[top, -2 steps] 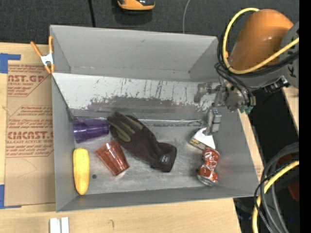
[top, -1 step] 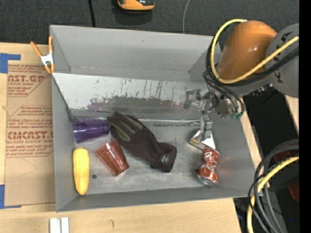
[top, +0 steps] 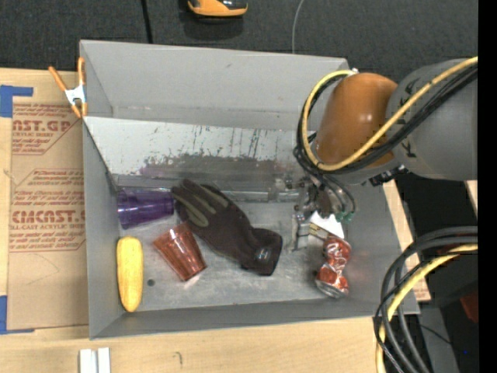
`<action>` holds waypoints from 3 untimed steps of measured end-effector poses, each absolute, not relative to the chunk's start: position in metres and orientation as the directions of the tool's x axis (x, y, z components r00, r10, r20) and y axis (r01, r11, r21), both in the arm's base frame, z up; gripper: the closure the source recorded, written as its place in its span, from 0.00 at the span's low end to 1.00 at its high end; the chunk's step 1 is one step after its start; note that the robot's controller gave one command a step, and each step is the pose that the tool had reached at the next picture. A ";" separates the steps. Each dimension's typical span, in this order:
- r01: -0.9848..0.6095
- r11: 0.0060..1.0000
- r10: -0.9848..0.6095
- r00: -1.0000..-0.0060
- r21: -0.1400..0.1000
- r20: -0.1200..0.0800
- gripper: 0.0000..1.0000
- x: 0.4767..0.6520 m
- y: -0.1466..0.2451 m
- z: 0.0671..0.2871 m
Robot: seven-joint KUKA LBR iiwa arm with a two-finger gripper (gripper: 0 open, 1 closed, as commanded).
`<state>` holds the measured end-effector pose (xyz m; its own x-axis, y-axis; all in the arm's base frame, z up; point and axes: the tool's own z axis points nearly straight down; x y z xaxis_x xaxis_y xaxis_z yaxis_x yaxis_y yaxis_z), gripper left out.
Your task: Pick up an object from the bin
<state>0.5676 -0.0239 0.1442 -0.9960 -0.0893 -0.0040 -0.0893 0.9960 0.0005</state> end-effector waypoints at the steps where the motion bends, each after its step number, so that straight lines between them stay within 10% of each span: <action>1: -0.035 0.999 -0.035 -0.999 0.003 0.002 0.00 0.569 -0.015 0.134; 3: -0.328 0.945 -0.328 -0.945 -0.002 -0.006 0.00 0.575 0.021 0.089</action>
Offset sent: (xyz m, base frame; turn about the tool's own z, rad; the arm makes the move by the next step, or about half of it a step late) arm 0.0088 0.0417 -0.0272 -0.1142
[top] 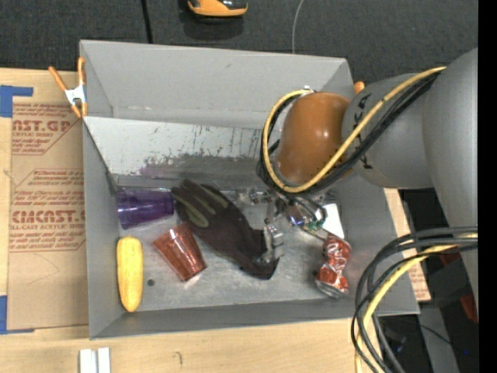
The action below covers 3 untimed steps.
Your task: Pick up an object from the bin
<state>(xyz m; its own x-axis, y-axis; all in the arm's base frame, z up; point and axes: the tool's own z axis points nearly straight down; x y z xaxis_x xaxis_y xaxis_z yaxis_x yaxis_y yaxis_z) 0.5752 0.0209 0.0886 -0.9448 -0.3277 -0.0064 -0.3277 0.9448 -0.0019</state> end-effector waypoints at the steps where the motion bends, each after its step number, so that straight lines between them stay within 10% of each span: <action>1: 0.007 1.000 0.007 -1.000 0.000 -0.002 1.00 0.576 0.027 0.071; 2: 0.007 1.000 0.007 -1.000 0.000 -0.002 1.00 0.576 0.027 0.071; 3: 0.029 1.000 0.029 -1.000 0.001 -0.003 1.00 0.575 0.020 0.197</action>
Offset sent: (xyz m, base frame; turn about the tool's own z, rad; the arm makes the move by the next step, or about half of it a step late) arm 0.0000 0.0000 0.0000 0.0000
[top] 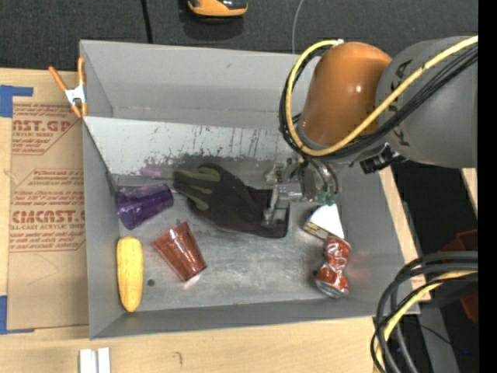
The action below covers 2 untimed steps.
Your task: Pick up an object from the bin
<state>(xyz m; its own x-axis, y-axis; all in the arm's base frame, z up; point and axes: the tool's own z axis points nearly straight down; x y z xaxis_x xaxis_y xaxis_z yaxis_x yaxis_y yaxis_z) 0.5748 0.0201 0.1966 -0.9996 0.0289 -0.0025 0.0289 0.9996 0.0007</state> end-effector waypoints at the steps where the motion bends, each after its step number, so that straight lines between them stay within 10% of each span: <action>1: 0.029 1.000 0.029 -1.000 0.000 -0.002 1.00 0.575 0.020 0.196; 2: 0.034 0.999 0.034 -0.999 0.001 0.005 1.00 0.577 0.022 0.241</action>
Offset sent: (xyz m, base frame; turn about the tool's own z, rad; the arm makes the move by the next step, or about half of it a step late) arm 0.0065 0.0042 0.0980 0.0093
